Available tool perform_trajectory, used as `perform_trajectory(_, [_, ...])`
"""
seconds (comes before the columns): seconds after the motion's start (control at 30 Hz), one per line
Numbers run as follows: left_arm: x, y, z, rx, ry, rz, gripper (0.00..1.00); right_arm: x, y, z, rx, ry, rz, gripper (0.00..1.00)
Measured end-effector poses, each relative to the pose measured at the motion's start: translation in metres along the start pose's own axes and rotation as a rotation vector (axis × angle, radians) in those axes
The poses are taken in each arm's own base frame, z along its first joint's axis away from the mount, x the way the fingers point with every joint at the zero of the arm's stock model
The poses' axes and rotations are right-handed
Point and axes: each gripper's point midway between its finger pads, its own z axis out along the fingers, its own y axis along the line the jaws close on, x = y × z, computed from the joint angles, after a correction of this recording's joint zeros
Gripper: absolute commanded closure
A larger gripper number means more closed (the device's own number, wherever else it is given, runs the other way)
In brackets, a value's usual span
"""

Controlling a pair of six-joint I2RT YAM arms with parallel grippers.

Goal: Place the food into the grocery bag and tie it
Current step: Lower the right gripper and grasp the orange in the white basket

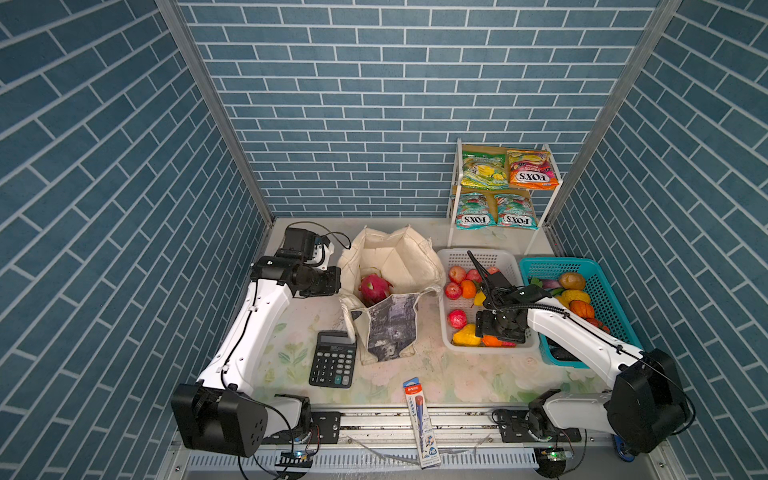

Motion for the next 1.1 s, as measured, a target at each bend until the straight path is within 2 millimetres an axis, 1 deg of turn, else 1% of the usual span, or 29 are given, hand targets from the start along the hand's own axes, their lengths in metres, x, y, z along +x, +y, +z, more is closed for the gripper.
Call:
perform_trajectory(0.13, [0.000,0.000,-0.002,0.000,-0.006,0.002,1.00,-0.002,0.000,0.000,-0.003,-0.005,0.002,0.25])
perform_trajectory(0.23, [0.000,0.000,-0.002,-0.001,-0.006,0.001,1.00,-0.002,-0.001,0.001,0.000,-0.005,0.001,0.26])
perform_trajectory(0.37, [0.001,0.000,-0.002,-0.002,-0.004,0.001,1.00,-0.002,-0.004,0.001,0.010,-0.006,-0.007,0.17])
perform_trajectory(0.47, [0.001,0.000,-0.002,-0.002,-0.004,0.001,1.00,-0.004,-0.006,0.001,0.019,-0.011,-0.024,0.16])
perform_trajectory(0.57, [0.002,0.000,-0.002,-0.002,-0.003,0.000,1.00,-0.005,-0.007,0.001,0.028,-0.011,-0.041,0.17])
perform_trajectory(0.8, [0.005,0.002,0.000,-0.003,-0.001,-0.008,1.00,-0.007,-0.007,0.005,0.053,0.005,-0.070,0.25])
perform_trajectory(1.0, [0.011,0.003,0.001,-0.002,0.000,-0.019,1.00,-0.007,-0.003,0.005,0.034,0.008,-0.088,0.41])
perform_trajectory(1.1, [0.010,0.003,0.001,-0.002,-0.001,-0.020,1.00,-0.006,-0.003,0.006,0.032,0.012,-0.089,0.47])
